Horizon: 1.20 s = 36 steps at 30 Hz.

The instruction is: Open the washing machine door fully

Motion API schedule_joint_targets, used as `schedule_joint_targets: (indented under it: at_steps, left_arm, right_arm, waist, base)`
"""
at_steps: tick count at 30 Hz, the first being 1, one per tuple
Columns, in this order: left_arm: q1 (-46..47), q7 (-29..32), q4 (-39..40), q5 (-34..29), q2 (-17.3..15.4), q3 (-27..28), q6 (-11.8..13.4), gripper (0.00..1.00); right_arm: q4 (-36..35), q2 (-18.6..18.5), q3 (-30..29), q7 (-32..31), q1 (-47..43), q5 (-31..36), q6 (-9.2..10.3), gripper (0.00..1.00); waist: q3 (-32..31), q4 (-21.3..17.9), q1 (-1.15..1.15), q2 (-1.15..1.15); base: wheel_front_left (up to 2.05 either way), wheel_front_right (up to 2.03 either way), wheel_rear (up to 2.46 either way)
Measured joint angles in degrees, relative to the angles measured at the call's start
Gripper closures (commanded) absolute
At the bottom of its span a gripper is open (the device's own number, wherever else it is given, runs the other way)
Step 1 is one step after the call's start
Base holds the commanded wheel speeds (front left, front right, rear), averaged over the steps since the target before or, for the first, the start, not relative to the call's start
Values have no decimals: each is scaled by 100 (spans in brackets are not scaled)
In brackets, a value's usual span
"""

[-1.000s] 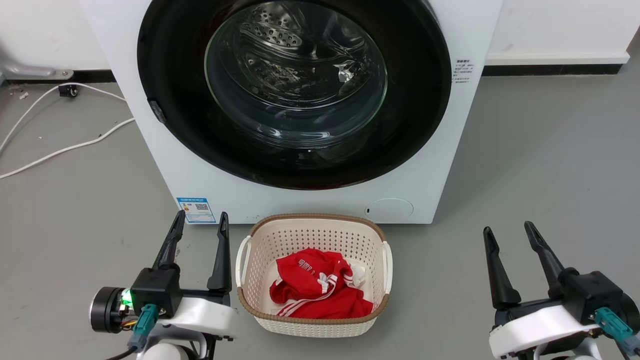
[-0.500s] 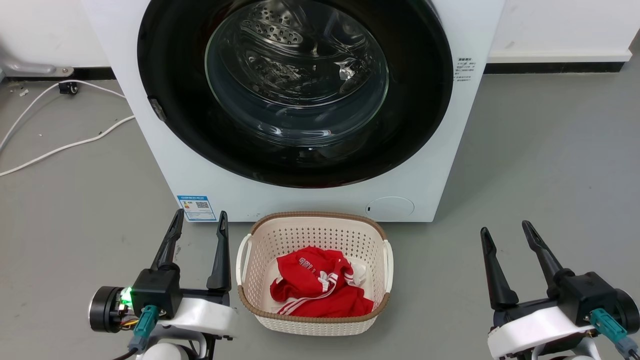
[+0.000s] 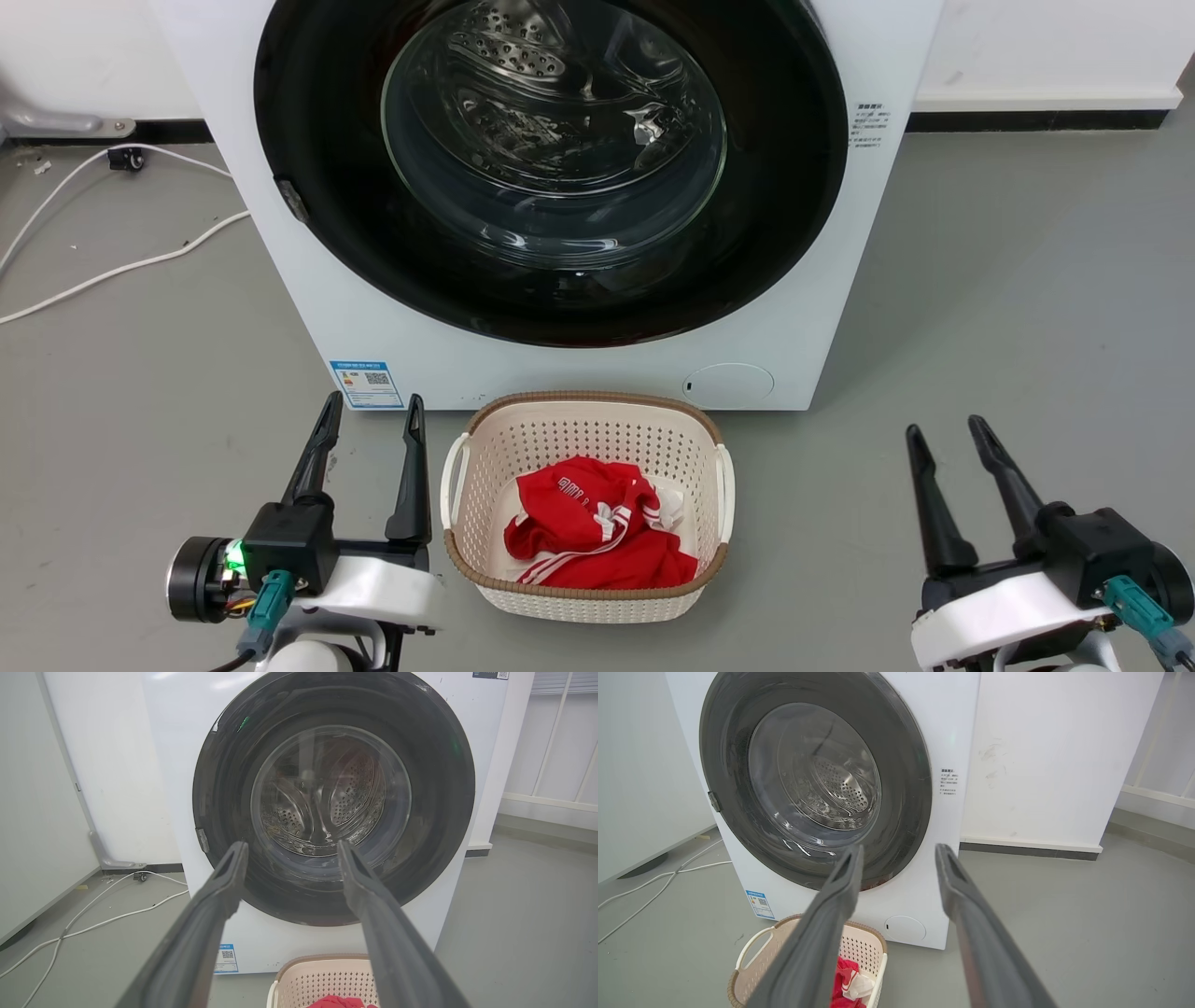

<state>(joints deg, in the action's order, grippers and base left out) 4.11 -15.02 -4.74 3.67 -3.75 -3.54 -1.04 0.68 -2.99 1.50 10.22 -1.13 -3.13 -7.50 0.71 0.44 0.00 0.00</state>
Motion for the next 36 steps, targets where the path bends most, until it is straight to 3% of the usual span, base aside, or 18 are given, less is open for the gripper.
schedule_joint_targets:
  at_steps: [1,6,15,20,26,31,36]
  left_arm:
    - [0,-4,-1,-2,2,0,-5,0]
    - [0,-4,-8,-16,21,12,-30,0]
    - [0,-4,-13,-33,36,43,-49,0]
    - [0,-4,-11,-37,46,56,-58,0]
    - [3,-4,36,-43,53,91,-82,0]
    - [99,-4,86,-37,58,135,-97,0]
    - [244,-5,170,-33,65,174,-112,0]
  right_arm:
    - [7,0,-3,-1,1,-24,0,100]
    - [32,0,-14,23,8,-379,0,100]
    - [424,2,127,250,121,-3587,0,100]
    - [634,4,293,364,284,-6078,1,100]
    - [840,7,155,439,755,-8386,1,100]
    - [1147,-30,-20,212,1461,-9130,1,100]
    - [1882,-455,-108,-207,2530,-9593,1,100]
  waist:
    - [1,0,0,0]
    - [0,4,0,0]
    - [6,3,0,0]
    - [18,-6,0,0]
    - [80,-25,0,0]
    - [217,-45,0,0]
    - [439,-50,0,0]
  base:
    - [0,0,0]
    - [0,0,0]
    - [0,0,0]
    - [0,0,0]
    - [0,0,0]
    - [0,0,0]
    - [0,0,0]
